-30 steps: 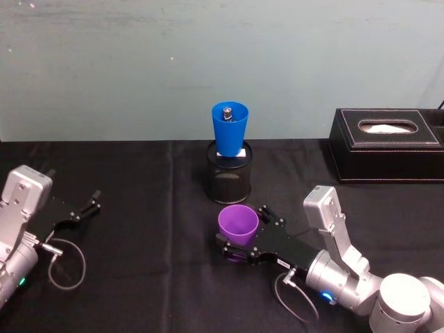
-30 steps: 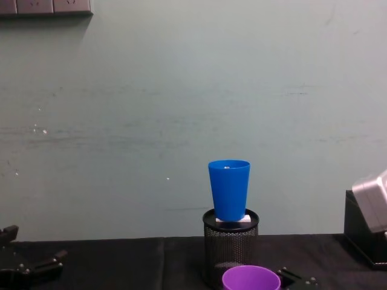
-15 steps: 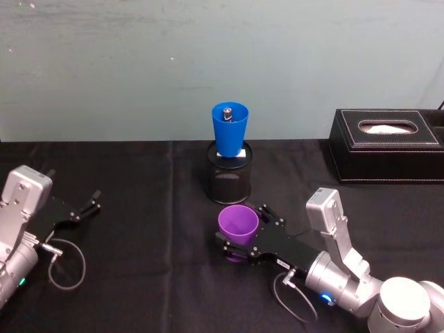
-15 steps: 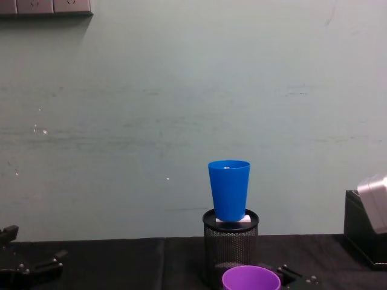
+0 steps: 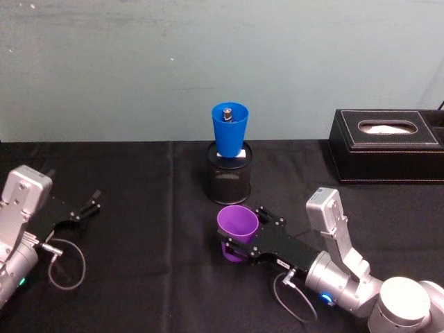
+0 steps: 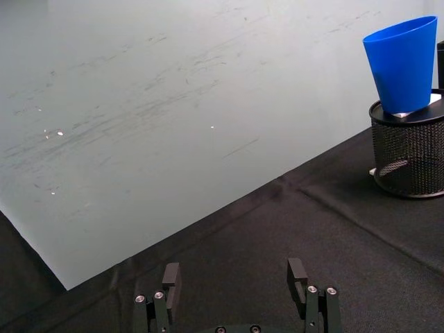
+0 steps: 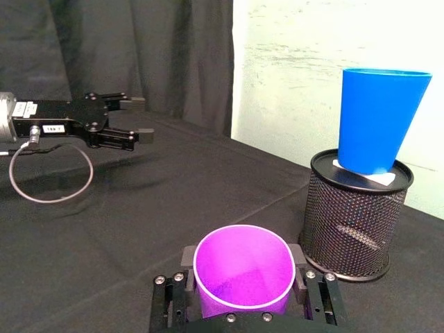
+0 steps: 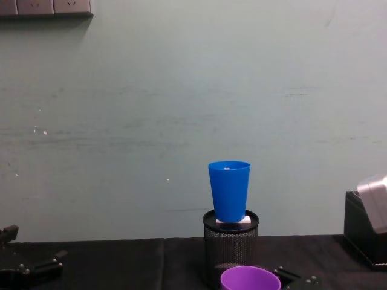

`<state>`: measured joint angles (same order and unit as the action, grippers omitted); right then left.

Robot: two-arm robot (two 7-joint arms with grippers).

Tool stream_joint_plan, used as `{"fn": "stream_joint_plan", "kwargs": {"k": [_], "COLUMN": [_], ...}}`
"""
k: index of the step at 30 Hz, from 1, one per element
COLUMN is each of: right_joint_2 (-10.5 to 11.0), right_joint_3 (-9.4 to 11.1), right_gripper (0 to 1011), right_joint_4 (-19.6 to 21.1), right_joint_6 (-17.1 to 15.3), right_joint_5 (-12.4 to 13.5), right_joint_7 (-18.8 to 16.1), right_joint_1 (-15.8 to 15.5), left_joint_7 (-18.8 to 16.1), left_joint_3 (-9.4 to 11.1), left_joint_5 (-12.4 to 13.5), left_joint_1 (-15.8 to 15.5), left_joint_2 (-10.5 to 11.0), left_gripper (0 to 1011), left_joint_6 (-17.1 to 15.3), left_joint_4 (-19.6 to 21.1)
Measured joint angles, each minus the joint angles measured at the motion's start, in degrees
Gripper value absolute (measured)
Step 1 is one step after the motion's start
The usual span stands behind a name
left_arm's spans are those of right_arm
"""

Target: Pick up one cup with a gripper and tap it against the other cup.

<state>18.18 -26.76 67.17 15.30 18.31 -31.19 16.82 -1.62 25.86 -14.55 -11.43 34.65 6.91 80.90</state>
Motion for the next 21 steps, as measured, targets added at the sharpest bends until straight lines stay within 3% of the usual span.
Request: {"fn": "stream_joint_plan", "kwargs": {"k": [5,11,21], "right_joint_2": [0.14,1.06,3.35], "right_joint_3": [-0.01,0.78,2.83], "right_gripper": [762,735,718], "right_joint_4": [0.63,4.98,14.77], "right_joint_6": [-0.25,-3.34,-10.97], "right_joint_5": [-0.55,-1.48,1.37], "right_joint_7": [0.12,0.91,1.14], "right_joint_1": [-0.01,-0.51,-1.26], "left_joint_7": [0.0,0.0,0.0], "left_joint_3": [0.0,0.0,0.0], "left_joint_5": [0.0,0.0,0.0], "left_joint_1": [0.0,0.0,0.0], "left_joint_2": [0.0,0.0,0.0], "left_gripper": [1000,1000,1000], "left_joint_6": [0.0,0.0,0.0], "left_joint_4": [0.0,0.0,0.0]}}
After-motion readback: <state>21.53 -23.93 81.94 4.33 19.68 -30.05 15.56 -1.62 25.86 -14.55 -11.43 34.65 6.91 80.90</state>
